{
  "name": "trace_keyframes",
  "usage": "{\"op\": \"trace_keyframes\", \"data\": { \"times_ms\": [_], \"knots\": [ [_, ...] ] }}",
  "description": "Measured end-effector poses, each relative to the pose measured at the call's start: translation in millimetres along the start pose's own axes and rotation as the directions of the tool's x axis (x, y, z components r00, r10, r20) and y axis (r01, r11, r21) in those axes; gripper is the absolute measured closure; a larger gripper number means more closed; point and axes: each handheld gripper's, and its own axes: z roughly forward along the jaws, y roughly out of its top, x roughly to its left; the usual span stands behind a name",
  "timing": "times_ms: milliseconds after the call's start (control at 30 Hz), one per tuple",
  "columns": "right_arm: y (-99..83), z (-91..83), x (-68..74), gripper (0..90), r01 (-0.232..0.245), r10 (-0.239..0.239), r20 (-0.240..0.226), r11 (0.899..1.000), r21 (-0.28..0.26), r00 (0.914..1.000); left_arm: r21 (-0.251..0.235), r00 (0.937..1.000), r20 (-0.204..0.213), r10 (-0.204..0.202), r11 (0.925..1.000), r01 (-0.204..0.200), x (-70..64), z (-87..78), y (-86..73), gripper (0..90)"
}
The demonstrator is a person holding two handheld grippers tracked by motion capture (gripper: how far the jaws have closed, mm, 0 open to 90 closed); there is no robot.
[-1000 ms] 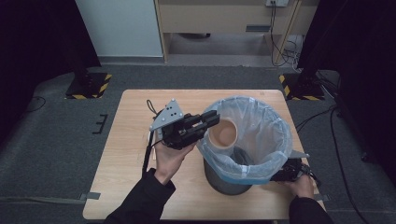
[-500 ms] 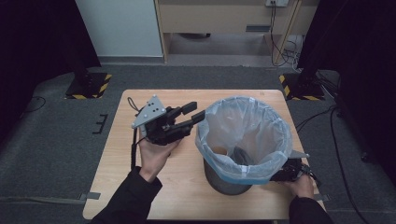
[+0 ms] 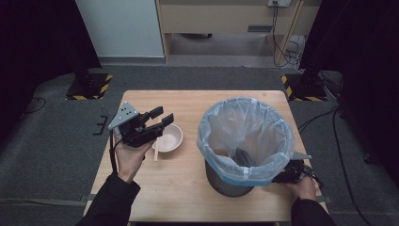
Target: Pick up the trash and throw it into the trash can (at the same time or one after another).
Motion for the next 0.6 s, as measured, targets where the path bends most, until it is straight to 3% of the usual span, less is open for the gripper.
{"op": "trace_keyframes", "data": {
  "times_ms": [267,600],
  "knots": [
    [0.0,0.0,0.0,0.4,0.0,0.0,0.0,1.0,0.0,1.0,0.1,0.993,-0.114,-0.03,0.9941,0.042,32.1,12.1,-28.7,44.2],
    [0.1,-0.1,0.2,0.4,0.005,-0.005,-0.002,1.0,0.002,1.0,0.166,0.9801,-0.195,-0.037,0.9836,0.07,55.3,22.8,-55.8,38.7]
  ]
}}
